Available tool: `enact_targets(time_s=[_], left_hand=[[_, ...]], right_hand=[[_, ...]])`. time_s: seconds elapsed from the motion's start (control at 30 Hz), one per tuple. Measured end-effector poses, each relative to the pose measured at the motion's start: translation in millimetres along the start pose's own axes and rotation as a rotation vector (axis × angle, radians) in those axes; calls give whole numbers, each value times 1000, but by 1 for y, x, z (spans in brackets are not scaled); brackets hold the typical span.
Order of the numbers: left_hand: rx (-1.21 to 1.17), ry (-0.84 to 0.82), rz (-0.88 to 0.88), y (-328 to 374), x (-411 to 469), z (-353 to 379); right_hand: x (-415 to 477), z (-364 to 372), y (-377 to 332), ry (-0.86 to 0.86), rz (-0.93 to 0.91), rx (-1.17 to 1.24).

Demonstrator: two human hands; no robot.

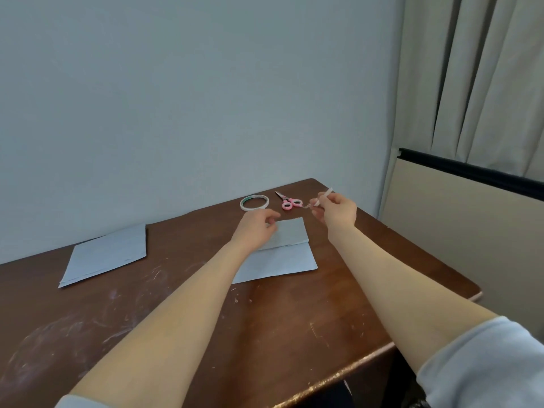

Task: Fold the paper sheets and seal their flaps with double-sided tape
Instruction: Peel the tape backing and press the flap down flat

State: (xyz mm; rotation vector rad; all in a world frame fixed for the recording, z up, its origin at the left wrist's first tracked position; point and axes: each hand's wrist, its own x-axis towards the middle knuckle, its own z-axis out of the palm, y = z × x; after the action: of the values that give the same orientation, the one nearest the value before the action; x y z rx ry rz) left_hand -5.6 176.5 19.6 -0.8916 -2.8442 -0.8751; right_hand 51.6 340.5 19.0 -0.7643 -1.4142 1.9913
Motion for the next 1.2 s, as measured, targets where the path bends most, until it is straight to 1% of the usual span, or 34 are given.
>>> enact_targets(time_s=[0.07, 0.13, 0.23, 0.3, 0.4, 0.53, 0.6, 0.7, 0.8, 0.87, 0.97, 1.1, 1.2], left_hand=[[-222, -38, -9, 22, 2, 3], [-369, -73, -12, 46, 1, 9], [-395, -94, 12, 79, -6, 22], [-392, -96, 34, 98, -12, 33], [-481, -159, 72, 123, -24, 52], [-598, -290, 124, 168, -50, 86], [-633, -358, 153, 193, -65, 104], [-632, -463, 191, 224, -83, 133], [-608, -585, 188, 244, -98, 165], [-561, -632, 188, 250, -106, 186], [-484, -707, 174, 252, -115, 214], [-365, -793, 64, 241, -126, 255], [-257, -867, -59, 219, -128, 286]], right_hand=[[-4, -10, -6, -37, 37, 59], [-7, -25, -13, -92, 55, 75], [-17, -56, -25, -173, 79, 82], [-24, -79, -32, -182, 87, 66], [-32, -111, -34, -126, 89, 30], [-41, -166, -28, -6, 94, -55], [-45, -201, -23, 47, 117, -48], [-52, -245, -18, 99, 150, -1], [-62, -277, -16, 116, 210, 21], [-66, -298, -9, 133, 264, -48], [-65, -327, 19, 183, 369, -152], [-61, -349, 72, 236, 419, -146], [-57, -364, 125, 351, 471, -298]])
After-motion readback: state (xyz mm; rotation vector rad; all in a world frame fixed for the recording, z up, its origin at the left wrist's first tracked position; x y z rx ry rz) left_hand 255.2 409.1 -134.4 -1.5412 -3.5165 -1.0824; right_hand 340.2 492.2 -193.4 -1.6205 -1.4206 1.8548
